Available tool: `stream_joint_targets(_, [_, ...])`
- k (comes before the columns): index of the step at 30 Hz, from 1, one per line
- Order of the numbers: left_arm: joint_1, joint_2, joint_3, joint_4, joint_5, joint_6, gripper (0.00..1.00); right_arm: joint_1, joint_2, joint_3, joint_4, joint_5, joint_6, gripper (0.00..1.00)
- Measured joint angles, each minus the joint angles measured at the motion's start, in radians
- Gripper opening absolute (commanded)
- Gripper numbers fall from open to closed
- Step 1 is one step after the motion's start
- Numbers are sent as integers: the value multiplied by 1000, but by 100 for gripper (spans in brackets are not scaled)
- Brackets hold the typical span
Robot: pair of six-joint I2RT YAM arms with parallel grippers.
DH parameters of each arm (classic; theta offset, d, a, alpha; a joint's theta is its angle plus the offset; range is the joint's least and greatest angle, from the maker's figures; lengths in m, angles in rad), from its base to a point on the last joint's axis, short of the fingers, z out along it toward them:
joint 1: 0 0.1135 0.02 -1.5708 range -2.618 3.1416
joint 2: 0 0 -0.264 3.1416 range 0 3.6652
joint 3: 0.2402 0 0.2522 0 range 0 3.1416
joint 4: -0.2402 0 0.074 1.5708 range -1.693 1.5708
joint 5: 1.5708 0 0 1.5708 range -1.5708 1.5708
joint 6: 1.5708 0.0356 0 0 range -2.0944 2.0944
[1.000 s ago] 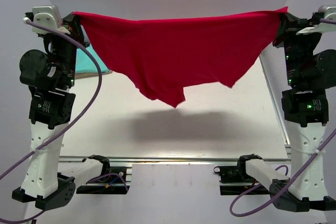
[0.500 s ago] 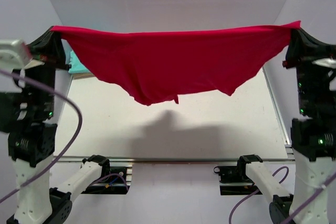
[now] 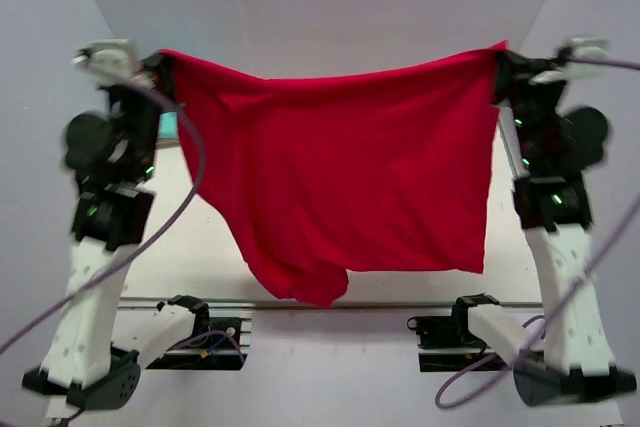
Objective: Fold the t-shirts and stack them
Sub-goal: Flatten out the tshirt
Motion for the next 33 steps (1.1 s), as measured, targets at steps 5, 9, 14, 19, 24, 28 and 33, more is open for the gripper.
stream_joint_targets(5, [1, 212, -133, 55, -68, -34, 0, 0, 241, -159, 66, 6, 77, 0])
stream_joint_targets(9, [9, 446, -204, 92, -110, -64, 0, -1, 499, -200, 71, -11, 121, 8])
stream_joint_targets(14, [45, 789, -138, 97, -93, -119, 36, -3, 892, -12, -4, -75, 157, 41])
stream_joint_targets(19, [84, 1144, 188, 7, -64, -174, 100, -3, 1180, 258, -118, -90, 169, 90])
stream_joint_targets(24, [110, 1244, 345, -105, -36, -208, 100, -3, 1186, 294, -172, -93, 155, 90])
stream_joint_targets(28, [117, 1184, 318, -131, -11, -217, 100, -3, 1108, 251, -194, -78, 155, 90])
stream_joint_targets(33, [97, 950, 86, -144, 71, -217, 100, -2, 849, 5, -183, -71, 196, 90])
